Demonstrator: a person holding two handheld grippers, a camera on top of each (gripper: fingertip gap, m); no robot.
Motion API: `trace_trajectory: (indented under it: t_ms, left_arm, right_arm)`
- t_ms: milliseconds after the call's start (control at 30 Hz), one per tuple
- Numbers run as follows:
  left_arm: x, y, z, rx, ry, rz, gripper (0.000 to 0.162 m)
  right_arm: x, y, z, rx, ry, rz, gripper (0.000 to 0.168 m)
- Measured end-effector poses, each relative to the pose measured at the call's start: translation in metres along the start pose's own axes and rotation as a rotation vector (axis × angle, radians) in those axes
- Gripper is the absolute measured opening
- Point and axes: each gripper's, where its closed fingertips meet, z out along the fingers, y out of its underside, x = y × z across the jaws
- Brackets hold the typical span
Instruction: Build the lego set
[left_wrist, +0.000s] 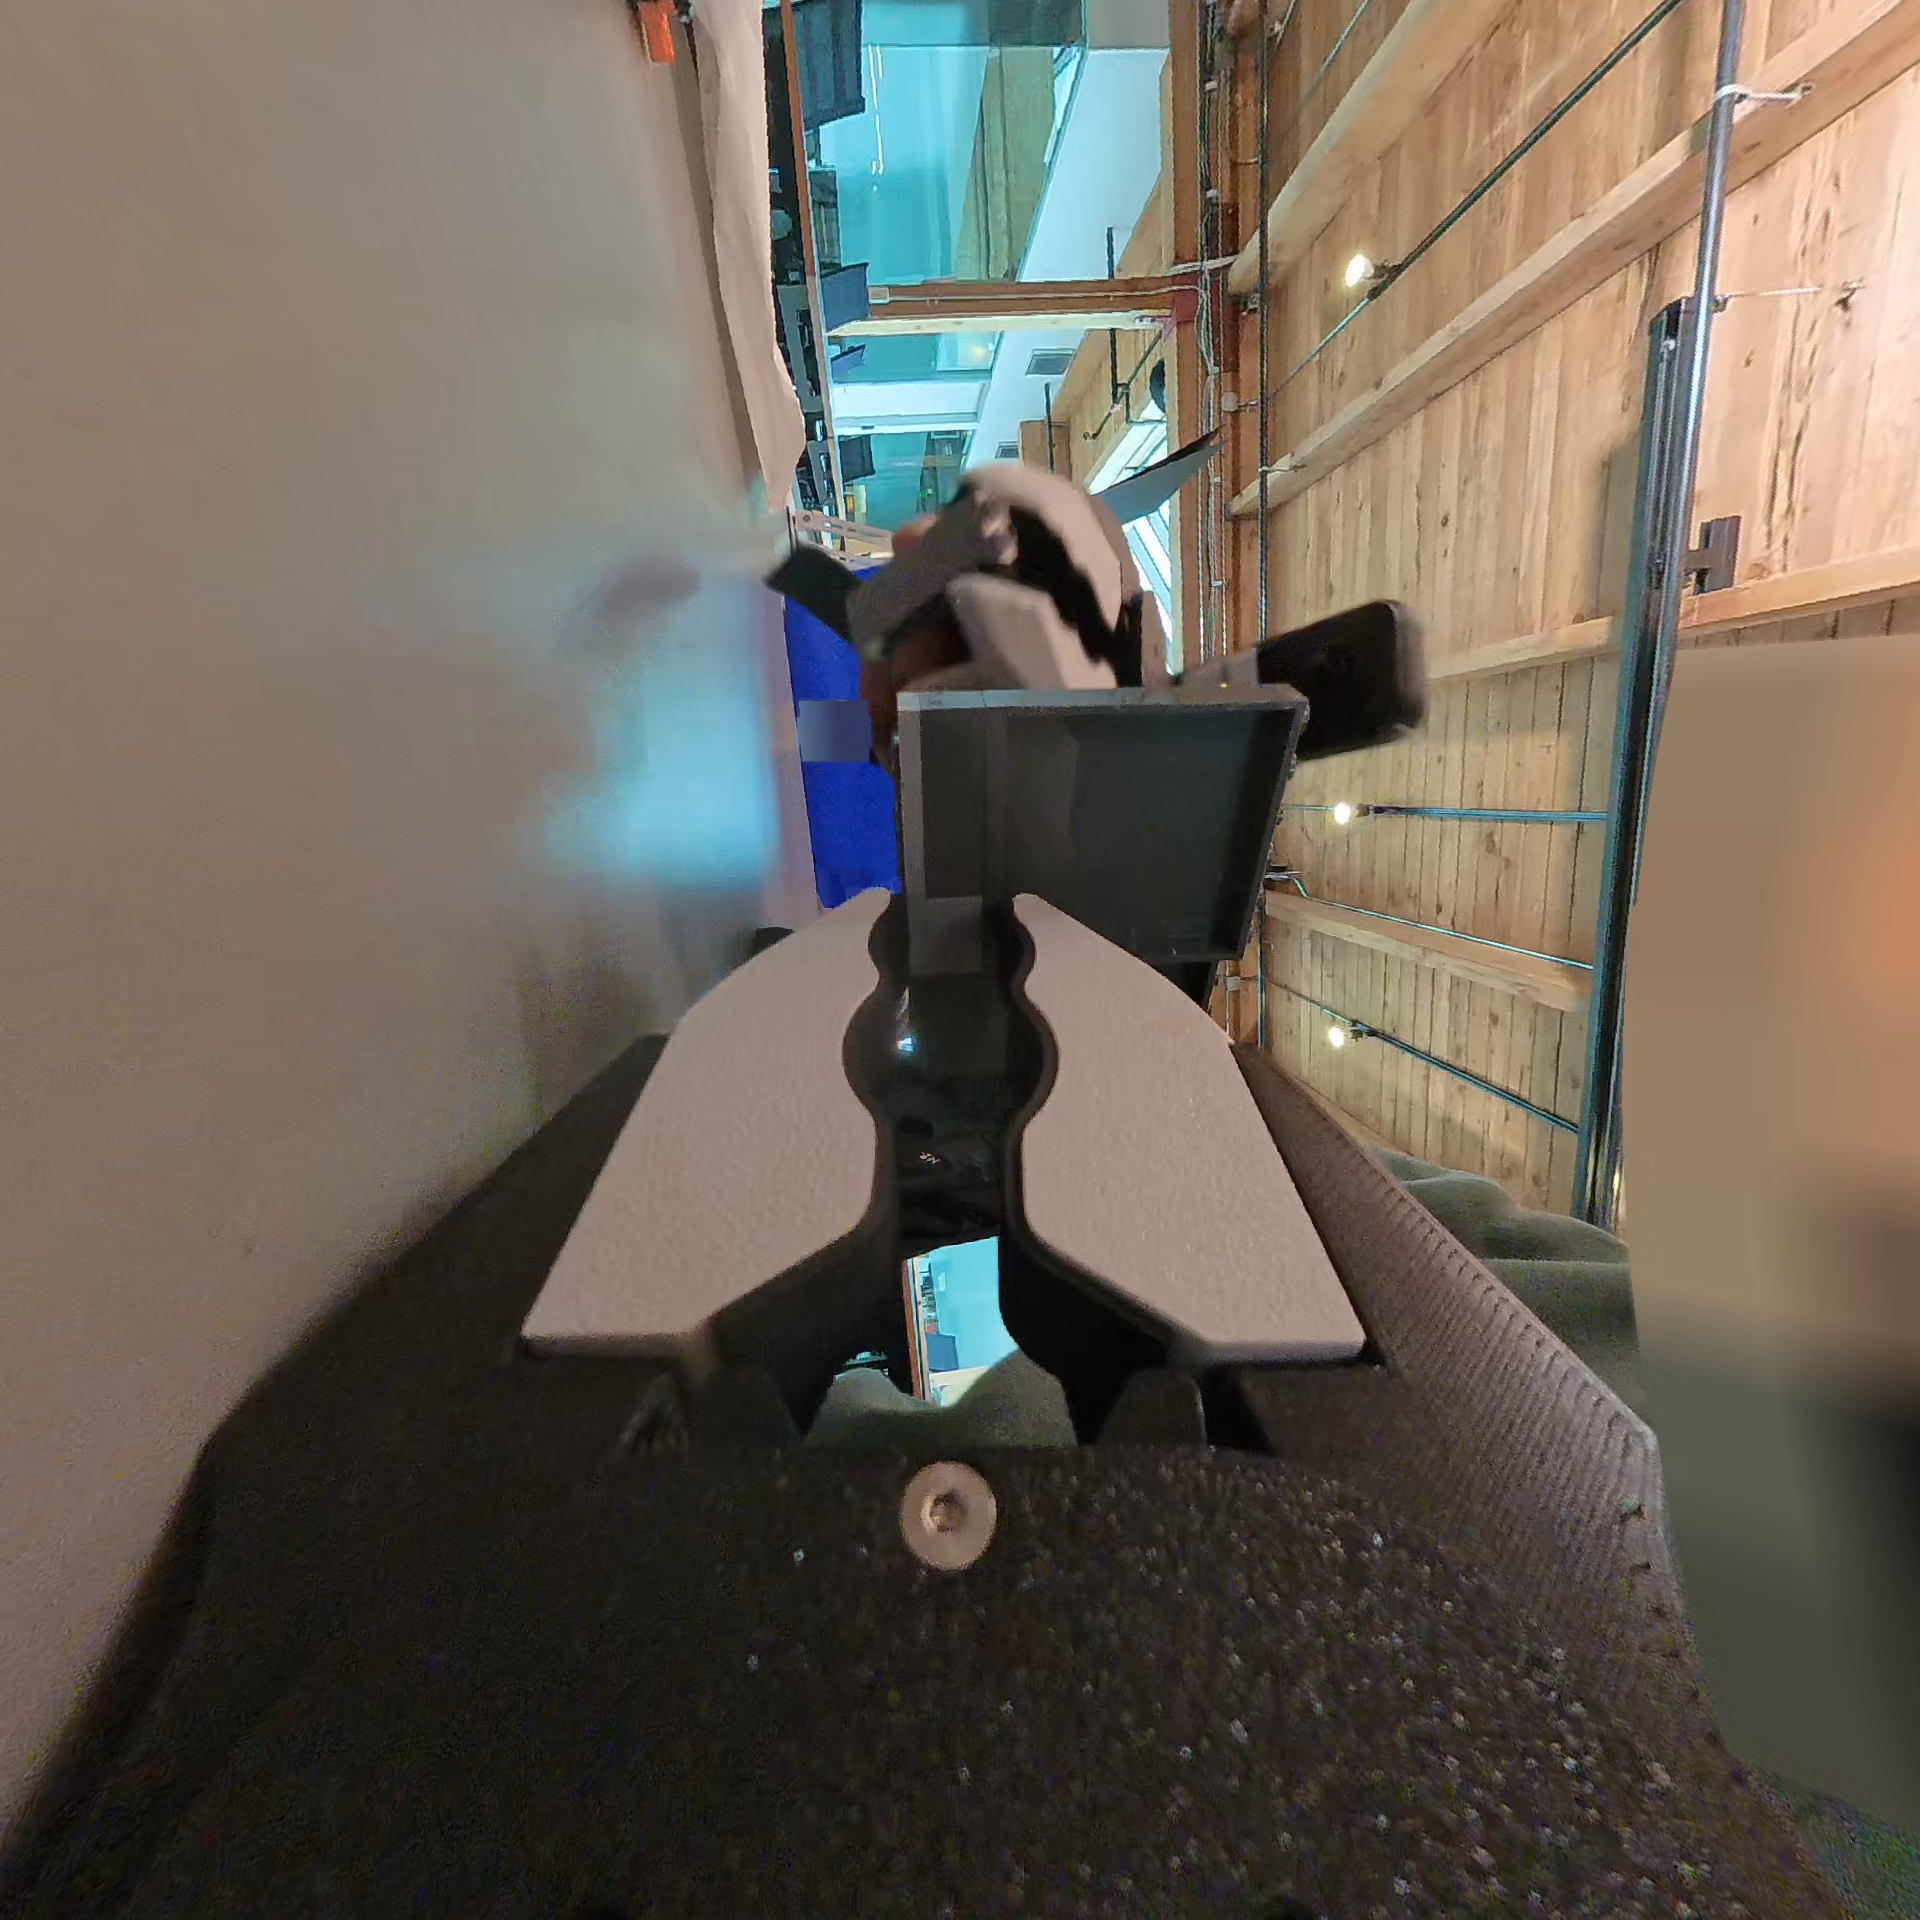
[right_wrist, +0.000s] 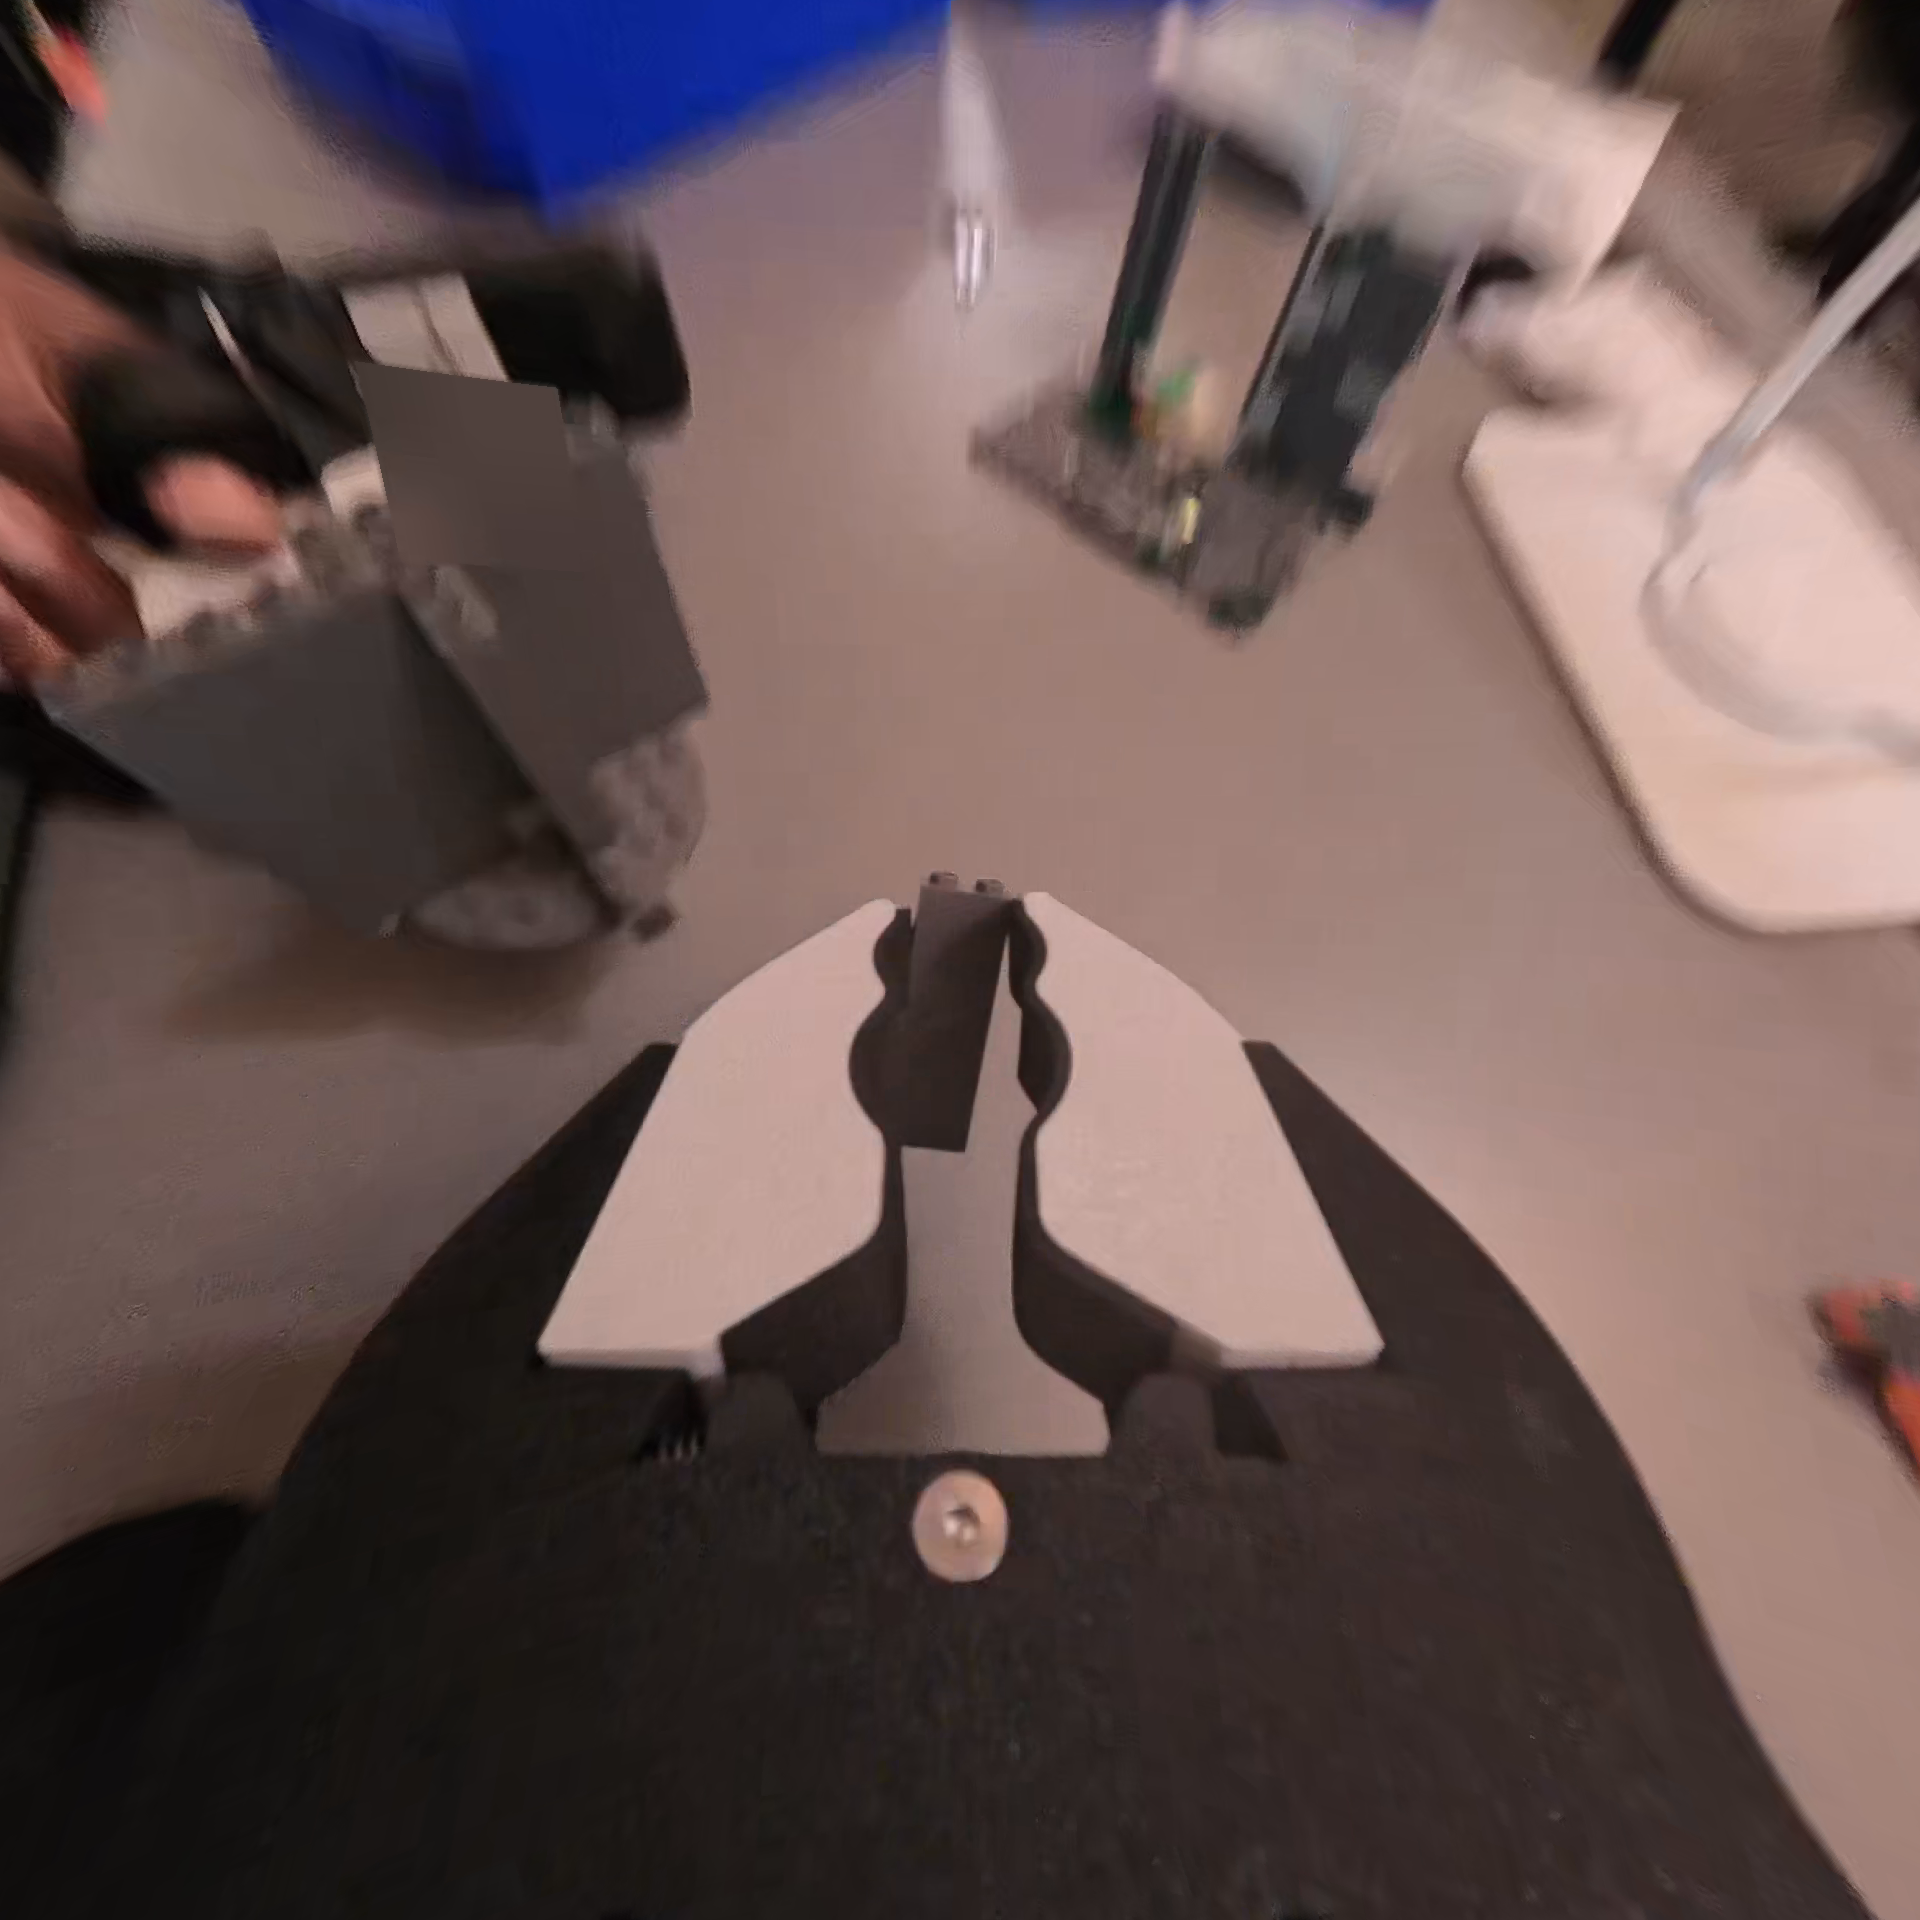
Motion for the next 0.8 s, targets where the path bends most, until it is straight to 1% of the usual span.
trace_trajectory:
  t_ms: [33,100,233,300,467,667,800]
  left_arm:
    - [0.000,-0.001,0.000,0.003,-0.001,0.003,0.016]
    - [0.000,-0.002,0.000,0.011,-0.004,0.011,0.016]
    - [0.001,-0.008,-0.004,0.044,-0.026,0.031,0.016]
    - [0.002,-0.013,-0.005,0.066,-0.031,0.037,0.016]
    - [-0.003,-0.021,-0.004,0.109,-0.043,0.040,0.016]
    - [-0.006,-0.020,0.002,0.100,-0.055,0.042,0.016]
    - [-0.006,-0.017,0.007,0.090,-0.048,0.039,0.016]
  right_arm:
    - [0.009,-0.007,0.002,0.100,-0.004,0.002,0.017]
    - [0.031,-0.006,0.009,0.178,0.000,0.009,0.017]
    - [0.065,0.012,0.024,0.171,0.015,-0.016,0.017]
    - [0.074,0.016,0.026,0.168,0.016,-0.019,0.018]
    - [0.086,0.033,0.018,0.132,0.053,-0.050,0.018]
    - [0.090,0.056,0.003,0.049,0.087,-0.042,0.018]
    - [0.087,0.062,0.002,0.009,0.056,-0.017,0.020]
